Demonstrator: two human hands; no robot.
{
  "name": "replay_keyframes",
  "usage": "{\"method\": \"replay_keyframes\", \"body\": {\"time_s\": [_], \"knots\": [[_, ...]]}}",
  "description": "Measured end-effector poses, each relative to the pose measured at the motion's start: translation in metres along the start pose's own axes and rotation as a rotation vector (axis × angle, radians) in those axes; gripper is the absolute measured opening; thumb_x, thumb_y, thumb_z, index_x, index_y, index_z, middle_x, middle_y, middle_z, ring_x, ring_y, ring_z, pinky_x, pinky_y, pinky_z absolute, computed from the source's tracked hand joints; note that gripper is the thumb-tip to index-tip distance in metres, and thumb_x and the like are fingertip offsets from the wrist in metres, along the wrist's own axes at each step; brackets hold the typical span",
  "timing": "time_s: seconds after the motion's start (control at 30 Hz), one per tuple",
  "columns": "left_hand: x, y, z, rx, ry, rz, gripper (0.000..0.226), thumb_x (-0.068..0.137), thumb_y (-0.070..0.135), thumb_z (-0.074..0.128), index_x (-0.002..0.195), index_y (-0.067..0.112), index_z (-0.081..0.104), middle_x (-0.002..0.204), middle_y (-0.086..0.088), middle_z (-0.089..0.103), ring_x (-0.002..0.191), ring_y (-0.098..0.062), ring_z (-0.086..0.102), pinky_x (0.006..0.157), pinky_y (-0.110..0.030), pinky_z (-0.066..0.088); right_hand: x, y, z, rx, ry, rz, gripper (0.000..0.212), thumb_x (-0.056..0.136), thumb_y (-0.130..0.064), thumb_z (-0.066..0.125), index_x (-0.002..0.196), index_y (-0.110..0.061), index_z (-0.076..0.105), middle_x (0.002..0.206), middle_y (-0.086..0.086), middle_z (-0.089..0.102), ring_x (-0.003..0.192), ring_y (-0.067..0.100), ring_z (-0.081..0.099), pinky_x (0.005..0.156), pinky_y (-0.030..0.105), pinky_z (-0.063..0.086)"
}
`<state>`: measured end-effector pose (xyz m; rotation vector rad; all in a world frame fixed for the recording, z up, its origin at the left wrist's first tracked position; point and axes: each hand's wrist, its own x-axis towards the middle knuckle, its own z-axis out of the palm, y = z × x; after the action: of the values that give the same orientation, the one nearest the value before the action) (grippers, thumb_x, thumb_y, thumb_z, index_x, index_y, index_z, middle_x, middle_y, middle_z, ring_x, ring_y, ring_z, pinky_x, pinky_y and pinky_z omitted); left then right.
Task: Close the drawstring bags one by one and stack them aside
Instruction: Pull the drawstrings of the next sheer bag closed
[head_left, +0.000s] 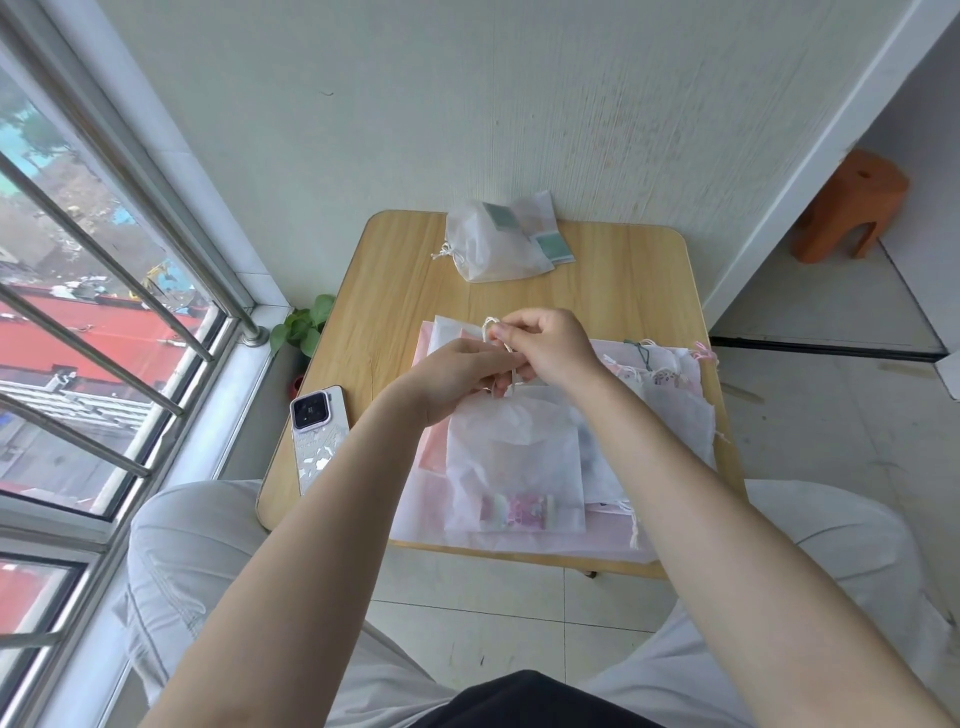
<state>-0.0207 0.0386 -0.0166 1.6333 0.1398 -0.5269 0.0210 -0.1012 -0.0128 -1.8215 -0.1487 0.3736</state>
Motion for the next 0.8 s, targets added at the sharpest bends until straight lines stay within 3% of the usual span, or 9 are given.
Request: {"method": "replay_keyframes", "body": {"time_s": [0.07, 0.13, 0.3, 0.47, 0.57, 0.67, 0.8], "knots": [[0.001, -0.005, -0.002, 0.000, 0.049, 0.006, 0.034, 0.098, 0.024, 0.057, 0.084, -0.003, 0.071, 0.063, -0.001, 0.056, 0.060, -0.011, 0.047, 0.063, -0.019, 0.040, 0.000, -0.002, -0.005, -0.120, 0.011, 0.057, 0.034, 0.096, -0.029, 0.057, 0.073, -0.005, 0.068, 0.055, -0.001, 0.058, 0.046, 0.012, 0.052, 0.046, 0.021, 0.045], [0.004, -0.010, -0.004, -0.071, 0.133, -0.010, 0.028, 0.096, 0.022, 0.060, 0.089, 0.000, 0.075, 0.065, -0.002, 0.059, 0.059, -0.011, 0.050, 0.063, -0.019, 0.043, 0.000, -0.003, -0.012, -0.297, -0.020, 0.120, 0.039, 0.098, -0.035, 0.051, 0.075, -0.008, 0.068, 0.056, 0.000, 0.056, 0.044, 0.010, 0.048, 0.043, 0.020, 0.037], [0.013, -0.021, -0.006, -0.144, 0.339, -0.071, 0.020, 0.089, 0.015, 0.065, 0.097, -0.001, 0.075, 0.076, -0.008, 0.069, 0.066, -0.017, 0.055, 0.074, -0.025, 0.048, -0.006, -0.001, -0.023, -0.410, -0.189, 0.194, 0.030, 0.092, -0.035, 0.061, 0.075, -0.012, 0.070, 0.064, 0.000, 0.051, 0.052, 0.014, 0.040, 0.049, 0.024, 0.029], [0.010, -0.020, -0.007, -0.135, 0.288, -0.048, 0.049, 0.065, 0.032, 0.078, 0.095, -0.007, 0.072, 0.085, -0.020, 0.067, 0.080, -0.025, 0.057, 0.084, -0.038, 0.046, -0.010, -0.001, -0.015, -0.386, -0.330, 0.183, 0.017, 0.087, -0.026, 0.067, 0.086, -0.010, 0.074, 0.068, 0.001, 0.054, 0.066, 0.019, 0.044, 0.052, 0.025, 0.032], [0.008, -0.020, -0.011, -0.162, 0.214, -0.031, 0.033, 0.072, 0.013, 0.076, 0.100, -0.005, 0.073, 0.092, -0.025, 0.066, 0.084, -0.029, 0.061, 0.090, -0.043, 0.050, -0.009, 0.002, -0.011, -0.407, -0.334, 0.174, 0.015, 0.086, -0.024, 0.068, 0.083, -0.011, 0.075, 0.068, -0.002, 0.056, 0.066, 0.014, 0.048, 0.055, 0.021, 0.034], [0.006, -0.020, -0.014, -0.153, 0.195, -0.029, 0.023, 0.079, 0.000, 0.072, 0.101, -0.004, 0.072, 0.089, -0.021, 0.066, 0.081, -0.027, 0.062, 0.085, -0.038, 0.052, -0.007, 0.004, -0.012, -0.427, -0.314, 0.160, 0.016, 0.085, -0.024, 0.069, 0.083, -0.009, 0.075, 0.069, -0.014, 0.058, 0.067, -0.001, 0.050, 0.061, 0.017, 0.036], [0.001, -0.016, -0.013, -0.066, 0.232, -0.004, 0.015, 0.078, 0.002, 0.075, 0.093, 0.006, 0.077, 0.080, -0.006, 0.068, 0.071, -0.015, 0.060, 0.077, -0.026, 0.051, 0.000, 0.009, -0.016, -0.336, -0.173, 0.136, 0.013, 0.090, -0.023, 0.061, 0.087, -0.016, 0.072, 0.081, -0.007, 0.064, 0.075, 0.006, 0.055, 0.063, 0.022, 0.040]]}}
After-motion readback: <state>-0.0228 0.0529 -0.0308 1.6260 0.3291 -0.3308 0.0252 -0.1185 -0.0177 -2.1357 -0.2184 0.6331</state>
